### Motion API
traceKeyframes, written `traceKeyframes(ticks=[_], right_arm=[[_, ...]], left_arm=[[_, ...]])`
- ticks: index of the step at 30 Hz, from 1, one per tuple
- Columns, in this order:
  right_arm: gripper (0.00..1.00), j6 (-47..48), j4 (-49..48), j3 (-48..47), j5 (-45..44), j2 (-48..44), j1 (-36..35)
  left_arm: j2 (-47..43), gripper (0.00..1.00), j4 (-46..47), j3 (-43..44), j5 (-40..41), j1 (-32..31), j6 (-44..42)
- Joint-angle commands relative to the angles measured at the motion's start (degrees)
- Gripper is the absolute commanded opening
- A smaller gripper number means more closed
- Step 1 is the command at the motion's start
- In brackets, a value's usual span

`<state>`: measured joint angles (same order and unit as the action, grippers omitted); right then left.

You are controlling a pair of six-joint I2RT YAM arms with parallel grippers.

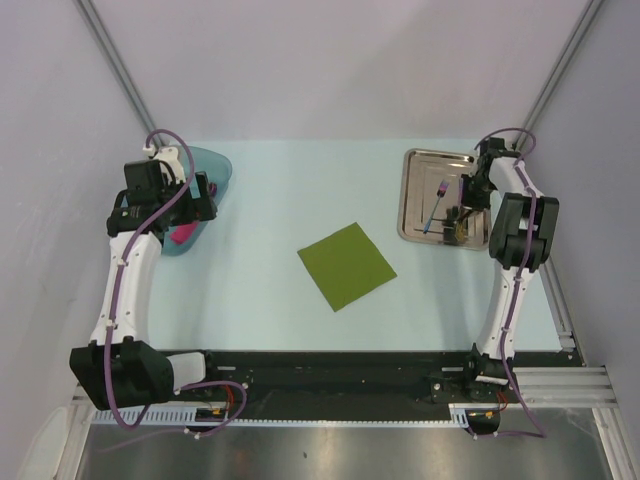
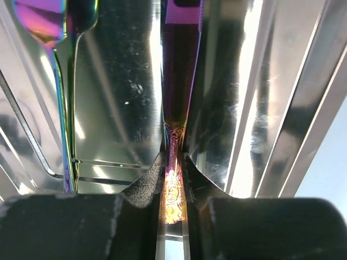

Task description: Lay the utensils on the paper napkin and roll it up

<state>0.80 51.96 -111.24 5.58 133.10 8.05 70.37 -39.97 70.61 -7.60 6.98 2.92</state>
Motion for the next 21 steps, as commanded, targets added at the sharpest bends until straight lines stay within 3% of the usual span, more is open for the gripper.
traceKeyframes(ticks=[1, 12, 21], right_arm=[[0.00, 0.3, 1.0, -0.9, 1.5, 0.4, 1.1], [0.00, 0.2, -1.8, -1.2, 2.1, -12.7, -1.6], [0.00, -8.4, -7.2, 10.8, 5.0, -23.0, -9.8]], left_arm=[[-1.6, 1.00, 1.8, 0.1, 0.1, 0.0, -0.5], [-1.9, 1.00, 3.2, 0.0, 0.4, -0.2, 1.6], [-2.9, 1.00, 4.1, -0.7, 2.3, -0.2, 2.7]])
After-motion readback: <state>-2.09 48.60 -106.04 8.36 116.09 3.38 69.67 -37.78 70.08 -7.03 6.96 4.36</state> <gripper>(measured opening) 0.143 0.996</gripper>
